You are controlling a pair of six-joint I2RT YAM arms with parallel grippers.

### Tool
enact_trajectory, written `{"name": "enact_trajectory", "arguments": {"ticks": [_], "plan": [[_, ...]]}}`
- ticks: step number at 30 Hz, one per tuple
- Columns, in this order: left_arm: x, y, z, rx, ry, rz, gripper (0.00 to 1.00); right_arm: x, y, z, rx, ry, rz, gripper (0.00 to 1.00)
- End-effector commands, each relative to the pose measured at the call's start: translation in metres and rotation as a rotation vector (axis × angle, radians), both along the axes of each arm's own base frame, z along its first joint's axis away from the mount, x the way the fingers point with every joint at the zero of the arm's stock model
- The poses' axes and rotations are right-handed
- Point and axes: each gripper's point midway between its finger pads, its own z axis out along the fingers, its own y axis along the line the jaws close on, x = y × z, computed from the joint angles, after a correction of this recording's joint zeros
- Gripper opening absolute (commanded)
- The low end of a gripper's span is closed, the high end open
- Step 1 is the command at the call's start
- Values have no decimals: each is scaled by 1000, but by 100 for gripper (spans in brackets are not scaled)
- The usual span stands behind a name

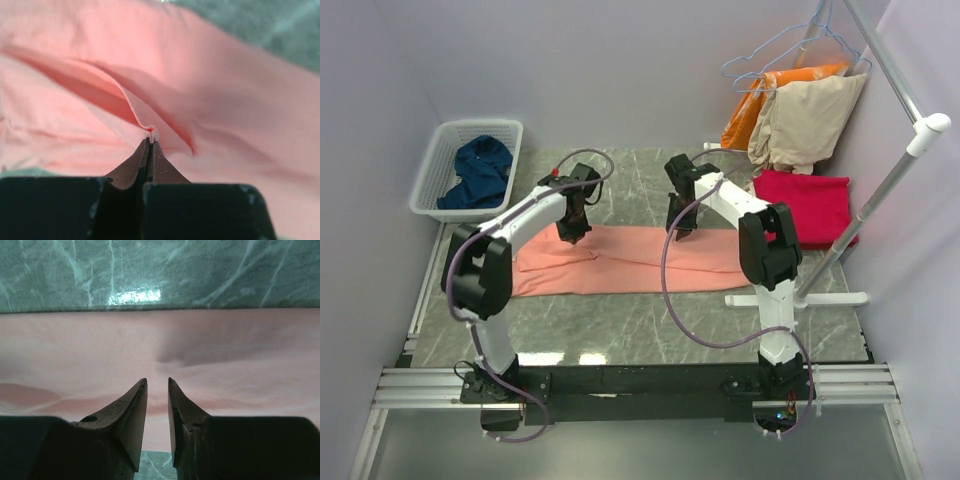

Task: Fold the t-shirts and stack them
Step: Fold the tshirt

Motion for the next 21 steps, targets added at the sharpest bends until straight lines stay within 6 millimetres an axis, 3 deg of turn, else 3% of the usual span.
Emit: {"name": "enact_trajectory", "arguments": {"ticks": [1, 6, 10, 11, 12, 14, 18, 21], "plan": [[-35, -3, 20, -5, -18, 7, 1, 6, -7, 29, 5, -86, -3, 31], [-71, -12, 27, -27, 2, 2, 1, 3, -10, 30, 1, -85, 1, 30], [-103, -28, 19, -44, 52, -35, 1, 5, -13, 32, 0, -88, -4, 30], [-109, -31, 17, -50, 65, -33, 6, 5, -13, 32, -2, -90, -5, 30], [-115, -34, 15, -57, 81, -41, 20, 6, -14, 32, -3, -90, -4, 30], [-131, -41, 7, -62, 120, -65, 39, 6, -16, 32, -5, -89, -10, 30], [-150, -46, 0, -67, 160, -67, 49, 6, -20, 32, -9, -87, -18, 29], [-146, -44, 9, -46, 123, -51, 50, 6, -21, 31, -11, -85, -18, 29]]}}
